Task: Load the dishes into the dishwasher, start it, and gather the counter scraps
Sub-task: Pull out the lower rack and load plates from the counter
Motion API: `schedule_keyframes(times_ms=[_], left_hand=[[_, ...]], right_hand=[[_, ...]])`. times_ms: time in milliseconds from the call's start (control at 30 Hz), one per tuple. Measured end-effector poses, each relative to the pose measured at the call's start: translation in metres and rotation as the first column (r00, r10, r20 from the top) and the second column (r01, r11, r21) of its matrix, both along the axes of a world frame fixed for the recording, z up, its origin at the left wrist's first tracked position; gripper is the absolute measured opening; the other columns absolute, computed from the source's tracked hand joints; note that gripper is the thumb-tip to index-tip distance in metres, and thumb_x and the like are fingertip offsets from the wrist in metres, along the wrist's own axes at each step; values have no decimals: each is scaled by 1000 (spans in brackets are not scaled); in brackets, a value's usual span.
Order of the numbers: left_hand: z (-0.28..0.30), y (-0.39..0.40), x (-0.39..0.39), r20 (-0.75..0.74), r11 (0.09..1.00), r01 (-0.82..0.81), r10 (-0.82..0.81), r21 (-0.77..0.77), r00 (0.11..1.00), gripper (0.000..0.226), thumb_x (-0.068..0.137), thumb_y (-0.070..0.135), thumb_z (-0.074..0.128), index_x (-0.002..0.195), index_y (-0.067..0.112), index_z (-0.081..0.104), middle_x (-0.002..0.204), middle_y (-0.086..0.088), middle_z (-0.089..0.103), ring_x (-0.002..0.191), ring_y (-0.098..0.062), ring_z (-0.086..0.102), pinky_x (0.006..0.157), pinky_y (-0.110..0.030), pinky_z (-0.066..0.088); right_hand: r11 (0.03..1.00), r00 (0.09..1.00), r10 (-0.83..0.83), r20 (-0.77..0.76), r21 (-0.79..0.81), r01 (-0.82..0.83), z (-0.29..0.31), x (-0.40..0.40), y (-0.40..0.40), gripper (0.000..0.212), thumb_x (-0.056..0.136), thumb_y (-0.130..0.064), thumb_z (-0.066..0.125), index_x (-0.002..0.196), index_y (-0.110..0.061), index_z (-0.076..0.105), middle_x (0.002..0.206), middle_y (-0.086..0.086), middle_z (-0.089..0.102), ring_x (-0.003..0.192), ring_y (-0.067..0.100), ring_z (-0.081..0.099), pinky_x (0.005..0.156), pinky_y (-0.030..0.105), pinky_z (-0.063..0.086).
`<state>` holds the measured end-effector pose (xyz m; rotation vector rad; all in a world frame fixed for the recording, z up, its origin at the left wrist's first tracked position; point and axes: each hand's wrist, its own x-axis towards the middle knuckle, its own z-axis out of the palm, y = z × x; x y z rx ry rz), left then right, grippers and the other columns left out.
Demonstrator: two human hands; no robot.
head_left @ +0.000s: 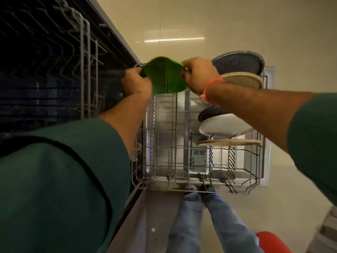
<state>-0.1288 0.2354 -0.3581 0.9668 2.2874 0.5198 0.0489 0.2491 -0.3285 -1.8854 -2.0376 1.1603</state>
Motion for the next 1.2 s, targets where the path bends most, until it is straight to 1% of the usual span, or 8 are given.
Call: schedule_keyframes(times_ms=[67,133,267,500,767,933,1067,1200], left_hand=[[-13,10,-7,-26,1000,9,-9,-6,1000,27,93,1,55,94,20,74,98,-7,72,99,-23,68,91,-36,57],[-23,18,-14,-47,1000,5,-6,-12,999,28,91,-1,54,91,19,74,96,-7,72,96,-21,68,89,-34,58],[-37,28,-22,-45,999,-48,47,-19,998,30,85,-4,54,76,19,69,81,0,65,94,-22,70,85,-34,59],[-43,24,-28,-113,997,26,-35,-78,993,26,88,0,58,98,14,78,101,-7,73,99,-21,69,90,-35,58],[-52,21,-22,-62,977,127,-140,-173,988,32,93,2,54,111,16,75,110,-9,72,108,-27,66,95,-34,55],[-57,18,-15,-39,975,114,-124,-193,992,34,96,3,51,120,17,71,118,-10,68,112,-27,63,97,-33,53],[-51,17,-11,23,976,92,-90,-199,996,41,97,1,49,129,21,64,127,-7,64,116,-25,61,95,-29,54],[-38,4,4,127,986,-49,70,-161,989,63,97,0,47,153,29,40,151,-6,47,134,-25,50,107,-30,45]], right_hand=[[1000,1000,1,3,-11,-1,-15,-7,8,30,98,-15,50,118,-20,73,106,11,73,98,30,67,89,36,53],[1000,1000,5,10,-7,-5,-25,-13,12,32,97,-14,49,115,-24,74,104,10,74,96,30,68,91,44,56],[999,999,43,29,-25,-42,-36,-21,14,36,97,-14,48,120,-28,71,106,8,73,95,30,68,89,49,57],[995,996,76,54,-65,-73,-47,-28,19,34,100,-12,50,126,-22,69,112,9,73,101,28,67,95,44,56],[985,993,94,71,-152,-82,-68,-26,19,33,101,-14,50,130,-15,66,122,10,69,112,26,63,100,38,51],[978,996,72,54,-201,-59,-77,-23,18,34,103,-14,47,134,-15,62,126,11,67,115,27,62,99,35,49],[966,999,34,18,-259,-28,-76,-24,19,46,104,-11,44,150,-17,43,143,13,55,128,30,54,103,38,47],[959,998,-46,30,-279,53,-66,-22,14,66,103,-13,50,159,-21,18,149,16,48,131,34,51,105,37,44]])
